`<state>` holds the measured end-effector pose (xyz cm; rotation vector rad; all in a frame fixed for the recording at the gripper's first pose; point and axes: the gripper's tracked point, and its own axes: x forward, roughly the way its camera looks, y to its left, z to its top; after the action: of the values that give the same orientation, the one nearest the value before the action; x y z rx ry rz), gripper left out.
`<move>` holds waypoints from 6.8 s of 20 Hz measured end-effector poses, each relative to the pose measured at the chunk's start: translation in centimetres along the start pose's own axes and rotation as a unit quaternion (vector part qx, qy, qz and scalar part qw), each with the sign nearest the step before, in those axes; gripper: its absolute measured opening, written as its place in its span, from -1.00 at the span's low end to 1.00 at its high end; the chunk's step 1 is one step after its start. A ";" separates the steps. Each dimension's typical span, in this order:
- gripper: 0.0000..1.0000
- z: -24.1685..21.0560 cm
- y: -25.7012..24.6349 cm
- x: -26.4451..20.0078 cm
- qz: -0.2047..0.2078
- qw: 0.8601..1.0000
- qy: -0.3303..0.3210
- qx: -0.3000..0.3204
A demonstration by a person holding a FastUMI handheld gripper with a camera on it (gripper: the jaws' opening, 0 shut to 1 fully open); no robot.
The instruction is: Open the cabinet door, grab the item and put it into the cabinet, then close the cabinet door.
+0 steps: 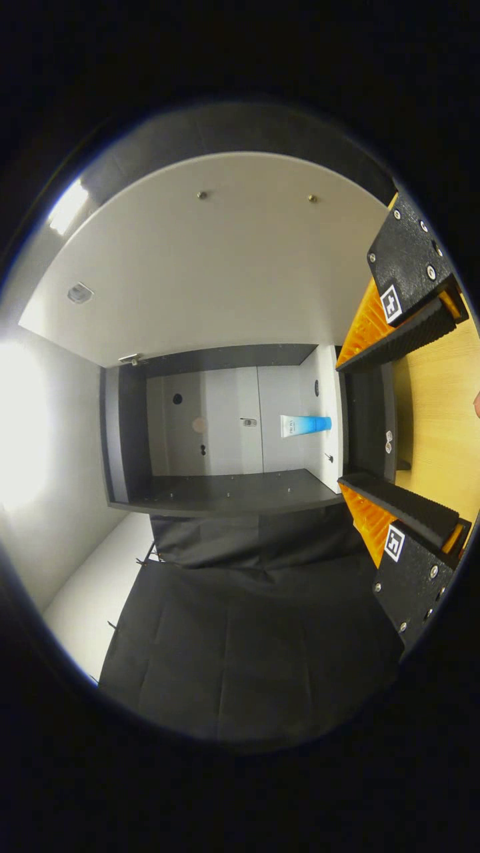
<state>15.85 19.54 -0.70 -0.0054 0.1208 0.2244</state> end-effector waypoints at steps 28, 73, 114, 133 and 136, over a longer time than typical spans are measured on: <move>0.87 5.5 -23.8 -9.9 -0.222 0.973 -0.049 0.032; 0.86 7.0 -15.5 -1.8 -0.176 0.980 -0.072 0.050; 0.90 3.4 -0.8 3.7 0.012 0.999 -0.013 0.034; 0.91 -0.1 -3.5 -7.0 -0.023 0.999 0.000 0.025; 0.90 -0.1 -3.4 -7.3 -0.024 0.999 -0.004 0.026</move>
<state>9.58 14.59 0.06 0.0450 0.1184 0.1728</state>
